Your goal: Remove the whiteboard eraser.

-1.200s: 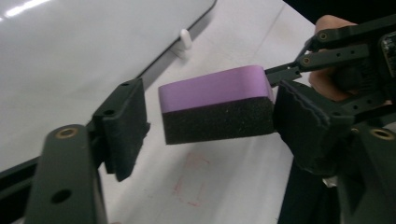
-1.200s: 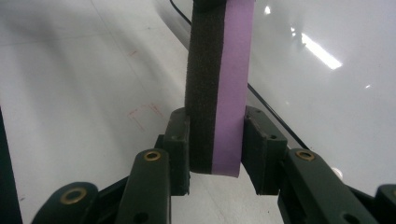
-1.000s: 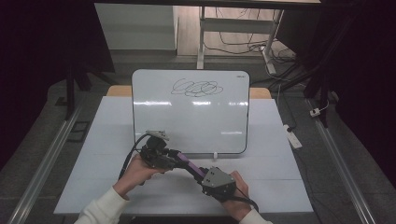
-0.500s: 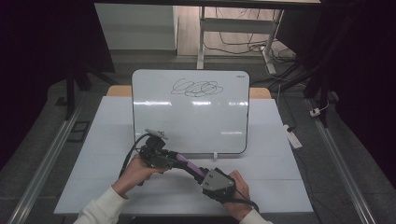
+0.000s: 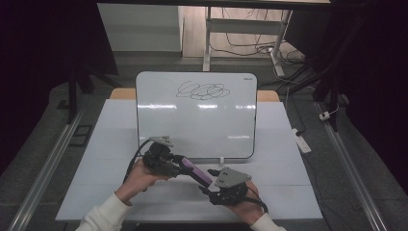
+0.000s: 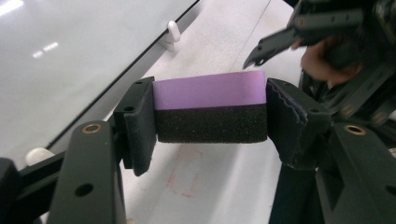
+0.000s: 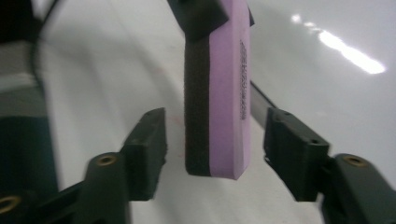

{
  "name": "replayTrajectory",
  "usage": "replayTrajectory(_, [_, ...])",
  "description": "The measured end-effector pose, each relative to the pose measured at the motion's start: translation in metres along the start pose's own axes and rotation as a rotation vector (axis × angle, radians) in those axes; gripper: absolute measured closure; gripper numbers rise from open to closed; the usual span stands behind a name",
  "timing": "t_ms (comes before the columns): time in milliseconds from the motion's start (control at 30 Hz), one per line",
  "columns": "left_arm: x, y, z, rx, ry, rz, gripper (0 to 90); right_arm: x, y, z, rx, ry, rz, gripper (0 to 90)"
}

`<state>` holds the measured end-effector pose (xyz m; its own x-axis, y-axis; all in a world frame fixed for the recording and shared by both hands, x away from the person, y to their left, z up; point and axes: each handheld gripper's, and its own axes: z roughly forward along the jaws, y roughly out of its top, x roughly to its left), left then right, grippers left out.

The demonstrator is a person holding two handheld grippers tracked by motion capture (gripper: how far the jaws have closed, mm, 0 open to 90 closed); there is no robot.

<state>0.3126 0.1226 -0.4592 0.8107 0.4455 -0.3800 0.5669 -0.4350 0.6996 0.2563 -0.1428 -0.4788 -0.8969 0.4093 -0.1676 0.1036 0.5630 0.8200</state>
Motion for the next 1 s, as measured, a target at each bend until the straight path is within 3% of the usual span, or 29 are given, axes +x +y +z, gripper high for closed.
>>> replayTrajectory(33, [0.000,0.000,-0.001,0.000,-0.002,0.012,38.5,-0.007,0.000,-0.004,-0.016,0.045,0.055,35.8])
replayTrajectory(67, [-0.001,0.000,-0.001,-0.006,-0.001,0.019,38.5,-0.007,0.000,-0.004,-0.016,0.045,0.055,35.8])
replayTrajectory(100, [-0.002,-0.001,-0.002,-0.009,0.000,0.029,38.5,-0.015,0.000,-0.007,-0.024,0.083,0.105,34.6])
replayTrajectory(267, [-0.005,-0.001,-0.003,-0.020,-0.002,0.084,38.5,-0.027,0.000,-0.011,-0.019,0.116,0.160,29.2])
replayTrajectory(367, [-0.007,-0.002,-0.002,-0.013,-0.006,0.112,38.5,-0.035,0.001,-0.012,-0.014,0.169,0.201,28.5])
replayTrajectory(567, [-0.015,-0.001,0.006,0.016,-0.026,0.187,38.5,-0.041,0.005,-0.010,-0.008,0.250,0.221,29.6])
replayTrajectory(600, [-0.017,-0.001,0.007,0.020,-0.032,0.203,38.5,-0.044,0.006,-0.008,-0.001,0.300,0.233,29.3])
replayTrajectory(633, [-0.018,-0.001,0.008,0.023,-0.036,0.217,38.5,-0.044,0.006,-0.008,-0.001,0.300,0.233,29.3])
replayTrajectory(700, [-0.022,-0.001,0.009,0.027,-0.045,0.245,38.5,-0.044,0.006,-0.004,0.021,0.360,0.241,29.0])
replayTrajectory(1000, [-0.028,-0.001,0.010,0.021,-0.091,0.308,38.5,-0.047,0.001,0.003,0.052,0.444,0.274,31.6])
